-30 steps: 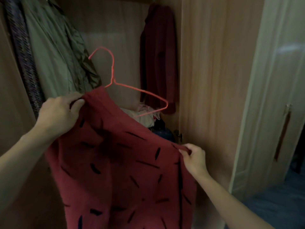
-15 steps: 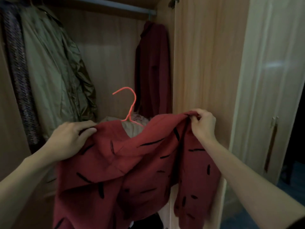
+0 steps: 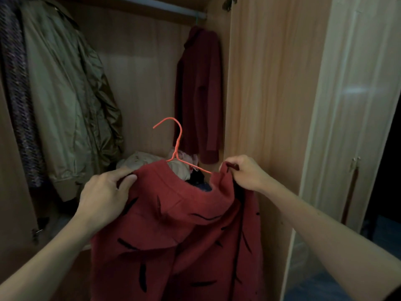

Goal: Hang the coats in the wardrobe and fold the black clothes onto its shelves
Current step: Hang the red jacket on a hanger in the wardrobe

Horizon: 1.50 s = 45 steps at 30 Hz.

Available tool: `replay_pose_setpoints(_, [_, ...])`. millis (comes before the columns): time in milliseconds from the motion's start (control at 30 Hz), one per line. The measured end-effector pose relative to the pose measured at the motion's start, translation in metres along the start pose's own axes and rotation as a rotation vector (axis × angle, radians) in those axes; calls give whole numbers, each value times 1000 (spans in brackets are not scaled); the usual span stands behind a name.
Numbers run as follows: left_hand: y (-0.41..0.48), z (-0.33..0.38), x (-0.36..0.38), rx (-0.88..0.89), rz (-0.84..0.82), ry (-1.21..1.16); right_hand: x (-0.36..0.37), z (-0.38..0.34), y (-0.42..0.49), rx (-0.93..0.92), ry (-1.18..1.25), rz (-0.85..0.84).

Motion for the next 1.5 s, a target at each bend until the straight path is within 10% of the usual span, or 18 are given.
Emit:
replay_pose_setpoints(500, [-17,-26,-3,-58,149,1,39,-1,-5,70,-37,-397])
replay_pose_setpoints(867, [-7,-21,-2,183,-45,4,34,-24,0,-184,-168,-75])
replay_pose_setpoints(1500, [-1,11,-26,422,56,132,35,-56,0,-188,70,-153])
Point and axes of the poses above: each hand's wrist, its own y-axis towards the middle knuckle, its own x-axis out of the palm, z = x × y, the point moved 8 cm from there along y, towards the middle knuckle, and after that the axes turned 10 degrees about y, right-handed, at the moved point
